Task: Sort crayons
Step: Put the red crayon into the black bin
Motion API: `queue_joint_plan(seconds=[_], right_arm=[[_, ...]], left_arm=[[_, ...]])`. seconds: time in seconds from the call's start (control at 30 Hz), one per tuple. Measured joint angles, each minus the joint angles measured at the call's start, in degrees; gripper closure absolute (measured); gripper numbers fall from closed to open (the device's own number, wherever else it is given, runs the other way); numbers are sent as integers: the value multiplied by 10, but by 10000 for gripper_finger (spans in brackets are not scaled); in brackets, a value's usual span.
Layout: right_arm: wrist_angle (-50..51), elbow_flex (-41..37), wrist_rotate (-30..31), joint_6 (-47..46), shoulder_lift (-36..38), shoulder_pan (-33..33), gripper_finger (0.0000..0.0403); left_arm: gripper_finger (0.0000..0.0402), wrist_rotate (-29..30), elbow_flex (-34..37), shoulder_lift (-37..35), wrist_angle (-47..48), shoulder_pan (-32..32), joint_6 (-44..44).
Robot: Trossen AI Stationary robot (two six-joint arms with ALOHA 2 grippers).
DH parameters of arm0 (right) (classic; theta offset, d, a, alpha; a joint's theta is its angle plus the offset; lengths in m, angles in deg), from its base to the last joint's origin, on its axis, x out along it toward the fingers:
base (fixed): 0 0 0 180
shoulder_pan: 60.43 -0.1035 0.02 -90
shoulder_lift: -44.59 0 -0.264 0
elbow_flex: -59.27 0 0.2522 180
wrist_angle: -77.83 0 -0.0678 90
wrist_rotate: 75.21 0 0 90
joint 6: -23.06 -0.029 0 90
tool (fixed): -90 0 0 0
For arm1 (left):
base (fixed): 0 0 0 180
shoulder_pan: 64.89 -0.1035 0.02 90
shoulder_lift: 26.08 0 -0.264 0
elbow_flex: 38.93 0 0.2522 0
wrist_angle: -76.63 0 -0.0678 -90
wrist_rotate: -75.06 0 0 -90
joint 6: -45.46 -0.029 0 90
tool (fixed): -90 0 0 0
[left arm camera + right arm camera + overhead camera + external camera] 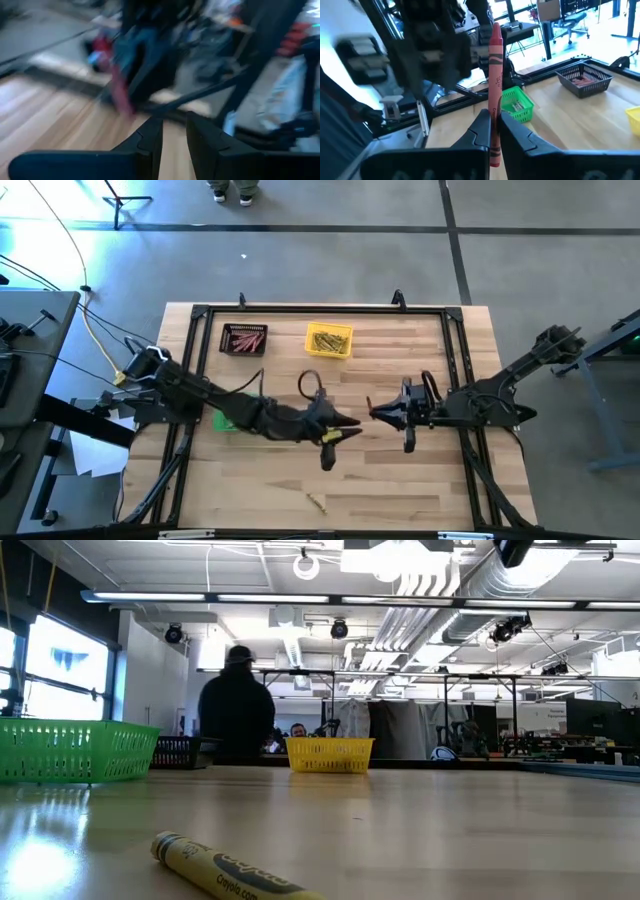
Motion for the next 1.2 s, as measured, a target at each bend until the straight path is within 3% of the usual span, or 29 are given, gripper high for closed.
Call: queue_joint_plan(seconds=[0.17, 0.5, 0.87, 1.2], right_arm=[[-4, 0, 3, 41, 0, 0, 394], [-4, 0, 62, 48, 0, 0, 394], [-4, 0, 73, 44, 0, 0, 394], [-3, 0, 73, 45, 0, 0, 393]], left_arm=[[330, -65, 0, -9, -29, -25, -50], [330, -217, 0, -16, 39, -116, 24], [323, -186, 0, -16, 52, -139, -24], [253, -185, 0, -17, 43, -144, -28]])
